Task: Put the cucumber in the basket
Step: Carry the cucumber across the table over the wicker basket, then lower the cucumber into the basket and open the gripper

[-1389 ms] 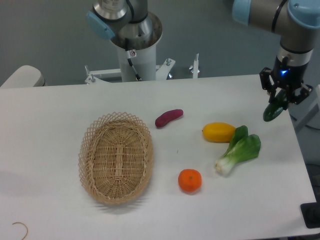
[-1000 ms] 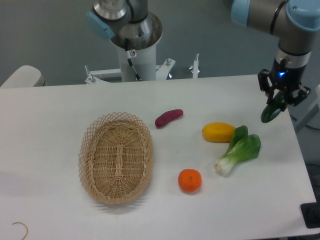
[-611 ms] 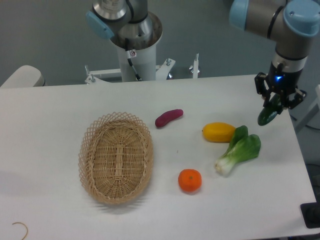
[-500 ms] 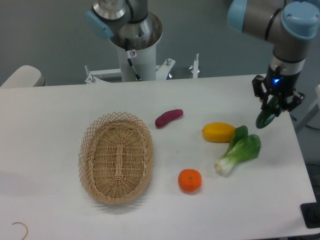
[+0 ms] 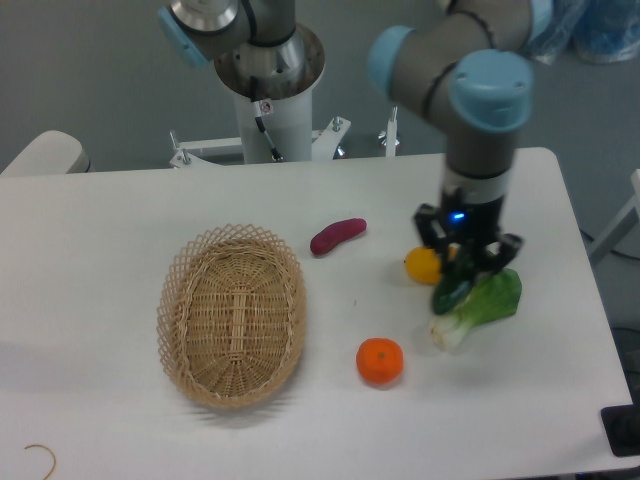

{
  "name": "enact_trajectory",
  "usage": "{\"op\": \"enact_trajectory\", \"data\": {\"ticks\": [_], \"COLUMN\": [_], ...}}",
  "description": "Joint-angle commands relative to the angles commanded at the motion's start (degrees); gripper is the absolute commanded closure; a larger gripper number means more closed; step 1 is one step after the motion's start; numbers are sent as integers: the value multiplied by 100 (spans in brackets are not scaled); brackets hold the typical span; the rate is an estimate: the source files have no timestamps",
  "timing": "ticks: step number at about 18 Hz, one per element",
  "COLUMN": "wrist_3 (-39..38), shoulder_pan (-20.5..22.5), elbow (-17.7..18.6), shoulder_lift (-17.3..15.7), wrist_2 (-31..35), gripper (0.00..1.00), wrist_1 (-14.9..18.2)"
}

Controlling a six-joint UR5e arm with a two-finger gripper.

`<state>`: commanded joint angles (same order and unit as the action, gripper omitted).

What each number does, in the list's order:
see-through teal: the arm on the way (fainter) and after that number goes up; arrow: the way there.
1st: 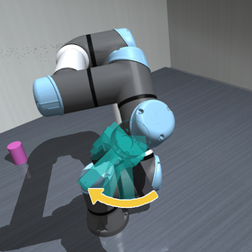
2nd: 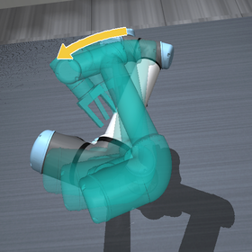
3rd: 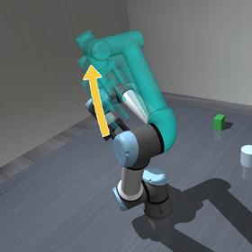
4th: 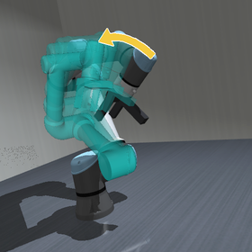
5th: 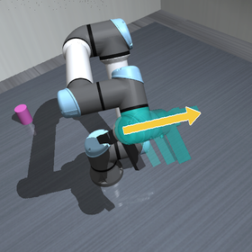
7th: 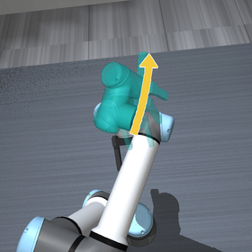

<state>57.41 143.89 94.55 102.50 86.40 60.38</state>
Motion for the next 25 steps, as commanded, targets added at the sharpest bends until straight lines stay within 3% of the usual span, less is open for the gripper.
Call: {"op": "enact_trajectory", "data": {"ticks": [5, 8, 9, 12, 14, 19, 25], "wrist_3": [-623, -1002, -1108, -1616, -2108, -2278, -1891], "shoulder_pan": [-738, -1239, -1406, -1986, -2250, -2383, -2278], "elbow": [853, 1066, 1057, 1048, 1092, 1075, 802], "shoulder_lift": [-555, -573, -530, -187, 41, 437, 850], "wrist_2": [26, 35, 18, 0, 26, 53, 79], "gripper": [93, 93, 93, 92, 92, 92, 92], "wrist_1": [-53, -62, -79, -701, -948, -1019, -1037]}}
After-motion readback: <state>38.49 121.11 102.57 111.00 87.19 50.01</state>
